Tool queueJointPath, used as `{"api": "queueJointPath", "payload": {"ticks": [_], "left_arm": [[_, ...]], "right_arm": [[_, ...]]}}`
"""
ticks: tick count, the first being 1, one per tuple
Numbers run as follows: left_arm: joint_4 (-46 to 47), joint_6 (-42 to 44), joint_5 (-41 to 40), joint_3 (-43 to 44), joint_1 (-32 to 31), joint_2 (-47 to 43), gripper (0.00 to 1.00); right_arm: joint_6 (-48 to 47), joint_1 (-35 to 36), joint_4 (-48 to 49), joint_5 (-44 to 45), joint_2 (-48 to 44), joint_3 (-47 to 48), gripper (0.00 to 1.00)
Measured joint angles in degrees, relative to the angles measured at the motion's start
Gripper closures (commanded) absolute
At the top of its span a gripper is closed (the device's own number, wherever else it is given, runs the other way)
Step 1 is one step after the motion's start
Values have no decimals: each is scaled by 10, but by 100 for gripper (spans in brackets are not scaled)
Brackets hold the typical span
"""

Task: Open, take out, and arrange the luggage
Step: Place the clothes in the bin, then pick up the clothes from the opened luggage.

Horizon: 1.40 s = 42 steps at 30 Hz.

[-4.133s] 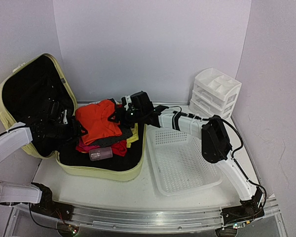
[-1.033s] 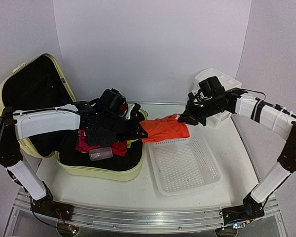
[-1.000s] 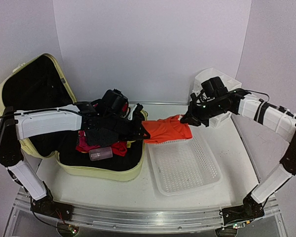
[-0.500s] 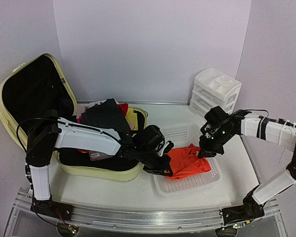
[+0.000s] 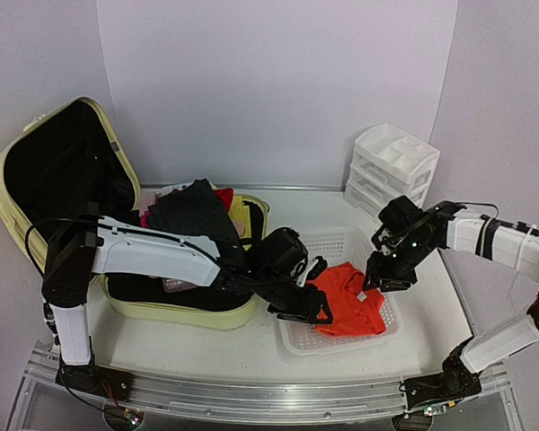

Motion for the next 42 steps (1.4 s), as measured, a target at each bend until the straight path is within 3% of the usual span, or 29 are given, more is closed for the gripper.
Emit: {"api": "queueJointPath", "payload": {"ticks": [3, 5, 12, 20, 22, 26, 28, 31, 34, 37, 42], "left_arm": [[-44, 13, -24, 10, -4, -20, 35], [-78, 23, -45, 21, -4, -29, 35], [-162, 62, -114, 68, 0, -75, 40], [-202, 85, -200, 23, 42, -172, 37], [-208, 94, -233, -9, 58, -208, 33], [-221, 106, -283, -73, 85, -272, 7], [-224, 111, -308, -101, 90, -298, 1], [-229, 102, -355, -151, 95, -348, 3], [-232, 90, -377, -185, 108, -391, 12], [-231, 70, -380, -213, 146, -429, 20], [-231, 43, -364, -257, 234, -473, 24]], "right_arm": [[-3, -1, -40, 11, -31, 19, 42], [-5, -1, -53, 16, -40, 31, 42], [-15, 0, -74, 5, -54, 61, 65], [-12, 42, -11, -49, -54, 46, 63], [-12, 52, 8, -55, -54, 39, 61], [-14, 55, 39, -59, -54, 31, 61], [-15, 55, 57, -59, -54, 32, 60], [-16, 55, 85, -67, -46, 40, 60], [-10, 55, 113, -83, -14, 69, 60], [2, 65, 151, -99, 49, 121, 59], [29, 103, 213, -121, 164, 212, 57]]}}
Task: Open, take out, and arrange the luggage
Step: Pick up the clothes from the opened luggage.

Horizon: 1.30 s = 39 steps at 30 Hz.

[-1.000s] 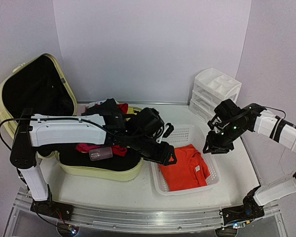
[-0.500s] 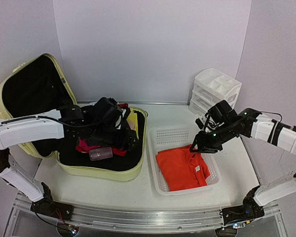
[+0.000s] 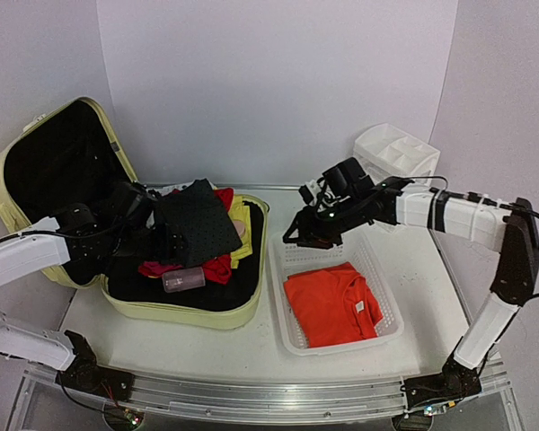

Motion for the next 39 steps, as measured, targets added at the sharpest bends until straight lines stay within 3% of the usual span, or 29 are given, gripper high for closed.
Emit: {"api": "queueJointPath", "payload": {"ticks": [6, 13, 27, 39], "left_arm": [[1, -11, 51, -28, 91, -17, 36], [0, -9, 126, -47, 177, -7, 37], [31, 26, 201, -42, 219, 76, 37], [51, 36, 233, -21, 229, 121, 34]], "right_arm": [[38, 35, 48, -10, 130, 119, 54], [67, 50, 66, -7, 236, 223, 54], [81, 51, 50, 3, 384, 377, 57], [78, 52, 36, -2, 410, 413, 76]]}}
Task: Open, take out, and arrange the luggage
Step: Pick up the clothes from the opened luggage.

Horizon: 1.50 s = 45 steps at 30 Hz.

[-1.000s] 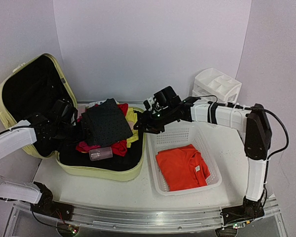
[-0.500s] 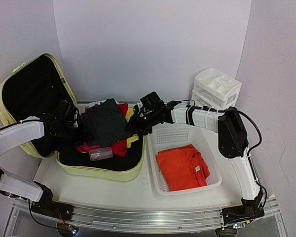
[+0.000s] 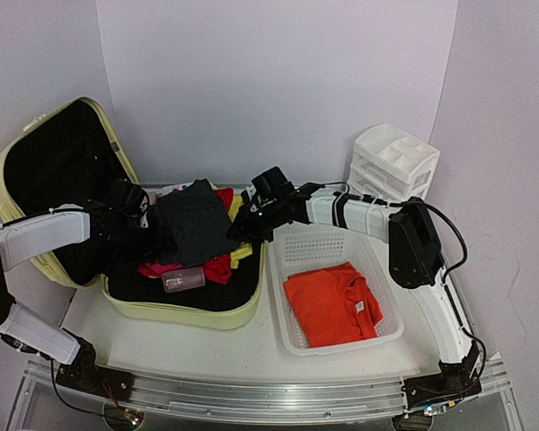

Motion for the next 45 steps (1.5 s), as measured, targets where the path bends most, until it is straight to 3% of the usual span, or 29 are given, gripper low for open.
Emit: {"api": "queueJointPath", "payload": {"ticks": [3, 14, 26, 32, 36, 39, 42, 45], "left_arm": [[0, 2, 8, 8, 1, 3, 30], [0, 2, 4, 10, 2, -66, 12], [6, -4, 31, 20, 2, -5, 25], [22, -8, 42, 24, 5, 30, 26], [32, -14, 46, 28, 5, 45, 41], [39, -17, 51, 30, 7, 53, 60], [40, -16, 56, 38, 9, 63, 86], [40, -15, 61, 44, 9, 66, 100]], "right_arm": [[-1, 0, -1, -2, 0, 1, 82], [-1, 2, 0, -3, 0, 1, 83], [-1, 2, -2, -4, 0, 4, 83], [-1, 2, -2, -4, 0, 4, 83], [-1, 2, -2, -5, 0, 5, 84], [0, 2, -4, -5, 0, 8, 84], [0, 3, -6, -5, 0, 9, 84], [0, 3, -6, -5, 0, 10, 87]]}}
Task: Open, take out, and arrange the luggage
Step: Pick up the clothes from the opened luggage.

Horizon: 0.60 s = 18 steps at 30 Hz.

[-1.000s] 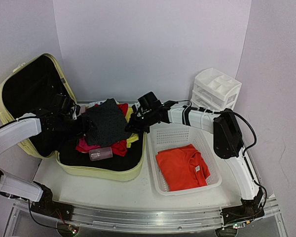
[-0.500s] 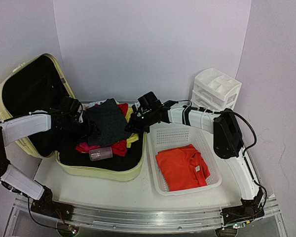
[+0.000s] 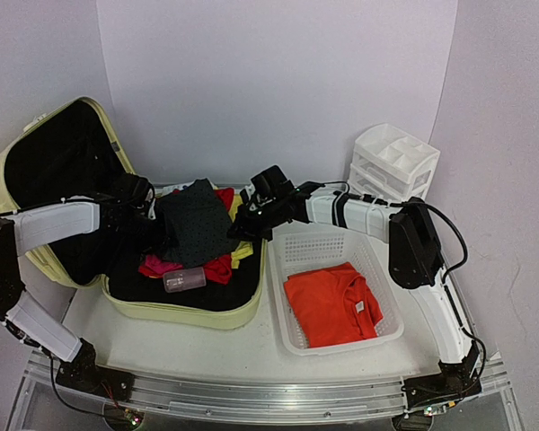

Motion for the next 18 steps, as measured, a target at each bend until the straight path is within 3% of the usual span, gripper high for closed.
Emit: {"api": "queueJointPath", "payload": {"ticks": [9, 18], "left_arm": [[-17, 2, 25, 23, 0, -33, 100], [-17, -20, 78, 63, -5, -112, 100]], "right_arm": [[-6, 1, 0, 1, -13, -10, 95], [-19, 10, -9, 16, -132, -61, 98]]}}
